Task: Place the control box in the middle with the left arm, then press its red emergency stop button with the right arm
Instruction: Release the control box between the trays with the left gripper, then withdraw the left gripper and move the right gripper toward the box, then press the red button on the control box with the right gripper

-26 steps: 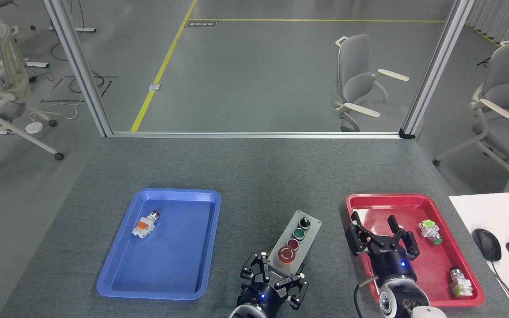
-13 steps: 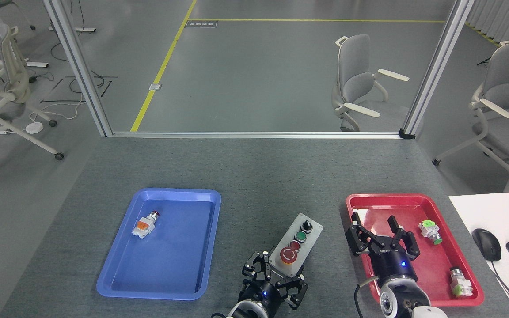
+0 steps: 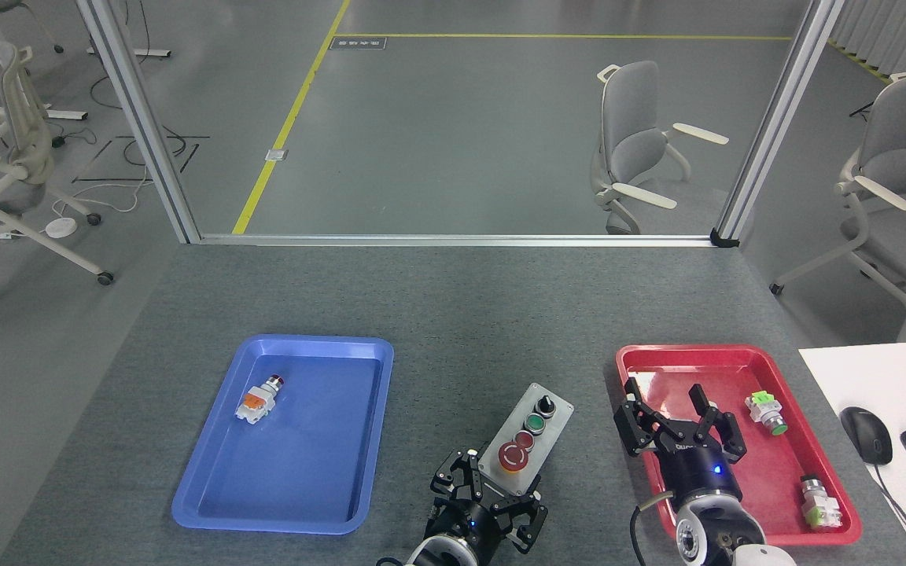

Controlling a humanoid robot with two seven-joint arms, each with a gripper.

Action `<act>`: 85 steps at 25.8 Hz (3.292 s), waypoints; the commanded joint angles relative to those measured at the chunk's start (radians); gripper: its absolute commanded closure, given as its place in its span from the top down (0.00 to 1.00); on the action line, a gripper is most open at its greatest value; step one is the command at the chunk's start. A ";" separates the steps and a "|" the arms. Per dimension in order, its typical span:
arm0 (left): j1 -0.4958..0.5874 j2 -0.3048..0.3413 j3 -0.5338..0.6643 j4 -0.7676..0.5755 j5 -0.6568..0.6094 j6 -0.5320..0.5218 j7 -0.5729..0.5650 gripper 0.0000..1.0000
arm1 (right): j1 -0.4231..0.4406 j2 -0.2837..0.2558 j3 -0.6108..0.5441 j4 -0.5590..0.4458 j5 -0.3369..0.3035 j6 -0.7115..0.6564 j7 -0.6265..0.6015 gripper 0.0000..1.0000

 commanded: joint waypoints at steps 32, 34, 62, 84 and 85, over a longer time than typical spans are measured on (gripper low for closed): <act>0.217 0.299 0.110 -0.398 0.006 -0.042 0.000 0.99 | -0.048 -0.003 0.007 0.000 0.001 -0.190 -0.005 0.80; 0.258 0.350 0.170 -0.481 0.006 -0.068 0.000 0.99 | -0.057 -0.001 0.007 0.000 0.000 -0.263 -0.005 0.64; 0.281 0.356 0.930 -0.556 0.261 -0.289 0.000 0.99 | -0.095 0.085 0.175 0.123 0.018 -0.622 0.110 0.00; 0.281 0.354 0.919 -0.566 0.248 -0.289 -0.008 0.99 | -0.114 0.106 0.192 0.218 0.017 -0.615 0.183 0.00; 0.283 0.353 0.917 -0.566 0.248 -0.288 -0.008 0.99 | -0.115 0.106 0.192 0.224 0.017 -0.615 0.190 0.00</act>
